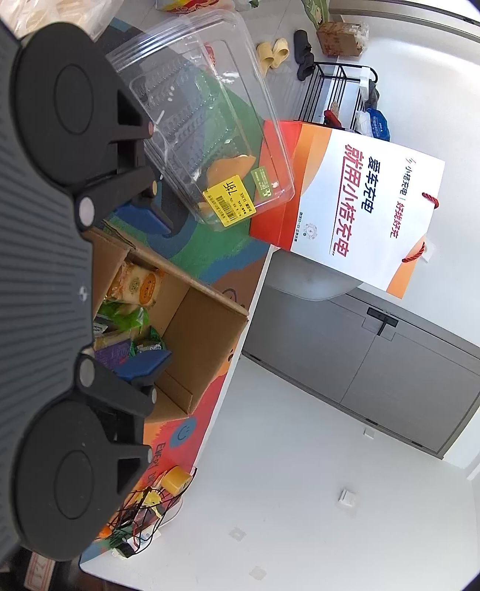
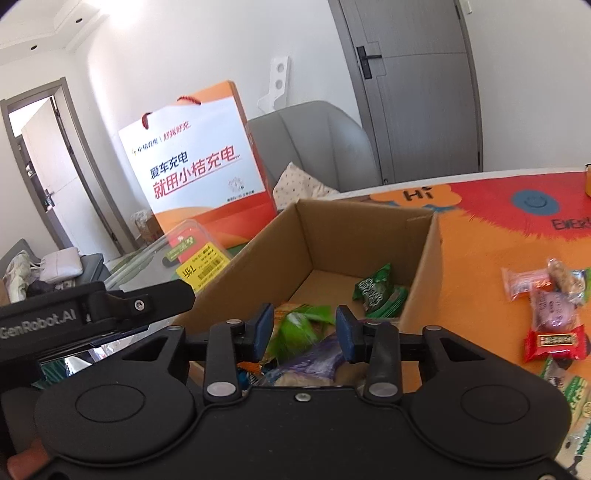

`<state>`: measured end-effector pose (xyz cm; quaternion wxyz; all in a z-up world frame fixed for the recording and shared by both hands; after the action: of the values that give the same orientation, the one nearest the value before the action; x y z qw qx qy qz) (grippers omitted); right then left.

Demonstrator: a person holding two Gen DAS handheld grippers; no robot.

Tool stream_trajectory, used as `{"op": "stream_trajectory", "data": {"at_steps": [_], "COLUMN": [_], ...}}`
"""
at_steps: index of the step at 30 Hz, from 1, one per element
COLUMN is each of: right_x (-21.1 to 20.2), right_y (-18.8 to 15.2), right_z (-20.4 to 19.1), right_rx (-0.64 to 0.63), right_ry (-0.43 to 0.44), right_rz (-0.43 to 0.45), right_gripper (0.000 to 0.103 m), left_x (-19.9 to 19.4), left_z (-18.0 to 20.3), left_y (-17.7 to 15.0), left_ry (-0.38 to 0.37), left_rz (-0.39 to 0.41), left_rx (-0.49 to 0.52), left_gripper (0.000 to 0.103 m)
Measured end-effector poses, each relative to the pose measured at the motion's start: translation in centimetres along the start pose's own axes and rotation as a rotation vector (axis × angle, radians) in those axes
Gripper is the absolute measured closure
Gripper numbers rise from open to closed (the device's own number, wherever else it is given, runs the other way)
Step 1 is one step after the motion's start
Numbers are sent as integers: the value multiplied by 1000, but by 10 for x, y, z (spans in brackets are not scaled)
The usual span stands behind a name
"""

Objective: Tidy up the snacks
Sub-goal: 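Open the left tool dropping the purple roll in the box while the right tool releases the green pack, then move both tools back from the box to the snack pile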

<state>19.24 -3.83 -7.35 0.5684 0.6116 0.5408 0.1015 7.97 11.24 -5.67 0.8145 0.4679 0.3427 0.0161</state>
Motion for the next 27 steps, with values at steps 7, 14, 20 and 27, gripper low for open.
{"op": "stream_trajectory", "data": {"at_steps": [7, 14, 20, 27], "right_x": [-32, -65, -89, -111], "right_y": [2, 1, -6, -16], "right_z": [27, 62, 92, 126], "right_rx": [33, 70, 111, 153], "right_ry": [-48, -110, -174, -247], "right_rz": [43, 89, 123, 138], "right_gripper": [62, 55, 40, 26], "left_x": [-2, -6, -7, -8], "left_z": [22, 54, 83, 118], "left_y": [-6, -16, -26, -41], "left_ry": [-6, -50, -93, -158], "left_rz": [13, 8, -2, -21], "left_rx": [44, 98, 140, 203], "left_gripper": [14, 11, 11, 11]}}
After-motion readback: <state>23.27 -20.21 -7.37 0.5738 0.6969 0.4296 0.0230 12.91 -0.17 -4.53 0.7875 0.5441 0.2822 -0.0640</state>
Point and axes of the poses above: each gripper's, at about its wrist camera, not at the fingertips, and x roughly the way its jaws point, z to its right, y to its top, the point moved 5 cm from there along x, roughly the way its jaws point, and after that the axes turned 6 degrees about y, right-handed, at the moved point
